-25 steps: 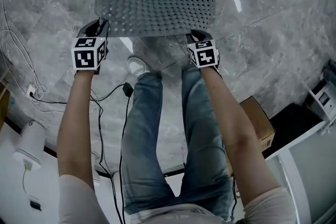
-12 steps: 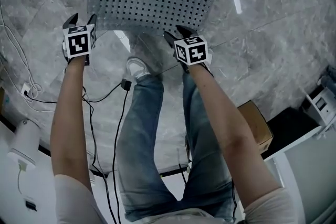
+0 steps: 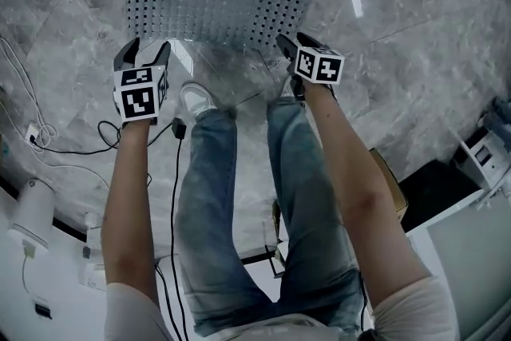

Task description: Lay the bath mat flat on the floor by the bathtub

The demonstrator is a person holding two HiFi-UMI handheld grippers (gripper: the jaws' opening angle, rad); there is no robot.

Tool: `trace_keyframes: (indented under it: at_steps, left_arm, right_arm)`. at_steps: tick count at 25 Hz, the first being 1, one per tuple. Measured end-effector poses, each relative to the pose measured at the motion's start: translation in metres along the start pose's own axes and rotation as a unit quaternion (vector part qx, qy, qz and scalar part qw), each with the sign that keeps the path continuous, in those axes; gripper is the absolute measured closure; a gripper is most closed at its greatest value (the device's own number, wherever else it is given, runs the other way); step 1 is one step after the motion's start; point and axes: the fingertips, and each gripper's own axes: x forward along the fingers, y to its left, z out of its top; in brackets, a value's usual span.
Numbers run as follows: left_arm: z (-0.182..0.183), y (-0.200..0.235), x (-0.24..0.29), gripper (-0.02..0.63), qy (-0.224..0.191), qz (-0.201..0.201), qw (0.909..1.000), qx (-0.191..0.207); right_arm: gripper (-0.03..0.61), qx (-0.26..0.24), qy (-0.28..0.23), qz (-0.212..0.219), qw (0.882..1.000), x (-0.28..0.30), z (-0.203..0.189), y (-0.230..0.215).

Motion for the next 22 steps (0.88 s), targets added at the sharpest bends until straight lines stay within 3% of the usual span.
trace_keyframes:
  at_steps: [6,11,19,22]
  left_arm:
    - [-0.023,-0.099,-0.015,0.321,0.025,-0.034,0.9953,-0.087]
    - [-0.048,-0.154,-0.021,0.327,0.034,-0.043,0.9817,-0.182]
    - [-0.047,-0.162,0.011,0.351,0.013,-0.044,0.9788,-0.2]
    - [-0.025,-0.148,0.02,0.356,-0.012,-0.041,0.9773,-0.208]
  right_arm:
    - [0.316,0.038,0.014,-0.032,0.999,-0.002,-0.004,-0.079]
    - [0.325,0.034,0.027,-0.022,0.999,0.026,-0.004,-0.111]
    - [0.327,0.088,0.006,0.004,0.996,0.096,0.007,-0.13]
    - [0.383,0.103,0.003,0.007,0.995,0.111,0.006,-0.128]
